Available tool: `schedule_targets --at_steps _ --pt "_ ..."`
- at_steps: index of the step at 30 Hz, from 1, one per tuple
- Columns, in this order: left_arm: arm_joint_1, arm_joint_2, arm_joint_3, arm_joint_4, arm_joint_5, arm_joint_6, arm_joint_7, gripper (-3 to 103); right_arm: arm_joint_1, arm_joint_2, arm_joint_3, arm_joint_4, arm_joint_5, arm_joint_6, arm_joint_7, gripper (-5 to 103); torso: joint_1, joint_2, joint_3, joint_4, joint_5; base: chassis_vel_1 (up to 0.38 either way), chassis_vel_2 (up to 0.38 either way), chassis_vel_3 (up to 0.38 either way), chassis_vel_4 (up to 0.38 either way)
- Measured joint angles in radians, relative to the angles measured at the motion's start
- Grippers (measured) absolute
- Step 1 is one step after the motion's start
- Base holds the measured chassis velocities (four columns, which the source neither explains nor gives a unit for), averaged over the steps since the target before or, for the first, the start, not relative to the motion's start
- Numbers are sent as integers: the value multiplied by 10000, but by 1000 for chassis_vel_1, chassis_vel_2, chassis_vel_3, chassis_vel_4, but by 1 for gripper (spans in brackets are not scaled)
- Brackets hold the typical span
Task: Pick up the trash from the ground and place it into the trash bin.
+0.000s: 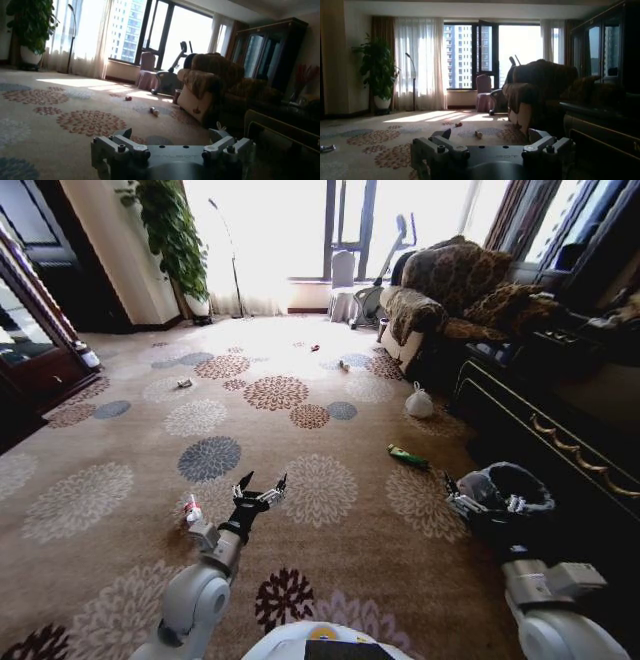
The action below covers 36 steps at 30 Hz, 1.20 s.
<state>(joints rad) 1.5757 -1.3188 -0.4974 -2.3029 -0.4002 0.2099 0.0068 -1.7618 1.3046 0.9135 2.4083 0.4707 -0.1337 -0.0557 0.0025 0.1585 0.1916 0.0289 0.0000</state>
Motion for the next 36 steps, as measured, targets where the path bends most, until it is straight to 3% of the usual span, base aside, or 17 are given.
schedule_targets --at_steps 5,10,14,19,24,28,31,36 --pt "-188 147 8 -9 174 -67 231 100 -143 30 -1 203 93 -290 24 100 0 0 0 -2 1 0 0 0 0" --pt "-53 -292 29 -100 170 58 201 100 -10 -356 86 175 825 -541 151 100 0 0 1 5 -1 0 0 0 0" --pt "185 -389 17 -103 175 87 210 100 28 -304 -79 116 856 -598 111 100 0 0 0 2 -2 0 0 0 0" --pt "367 -246 -101 -270 -552 517 46 100 161 -251 -267 -3 692 -520 -20 100 0 0 1 2 4 0 0 0 0" --pt "273 -232 -56 -201 -515 568 33 100 372 -341 -214 -107 717 -528 -49 100 0 0 0 1 1 0 0 0 0" --pt "-121 -397 104 -5 -83 511 123 100 277 -598 -229 -275 825 -605 -4 100 1 0 1 1 1 0 0 0 0" --pt "-647 -397 551 488 682 372 118 100 46 -845 -69 -376 831 -660 72 100 0 0 1 -3 -1 0 0 0 0" --pt "-900 -647 627 446 530 382 125 100 25 -812 -5 -404 771 -670 88 100 1 0 1 -2 0 0 0 0 0"
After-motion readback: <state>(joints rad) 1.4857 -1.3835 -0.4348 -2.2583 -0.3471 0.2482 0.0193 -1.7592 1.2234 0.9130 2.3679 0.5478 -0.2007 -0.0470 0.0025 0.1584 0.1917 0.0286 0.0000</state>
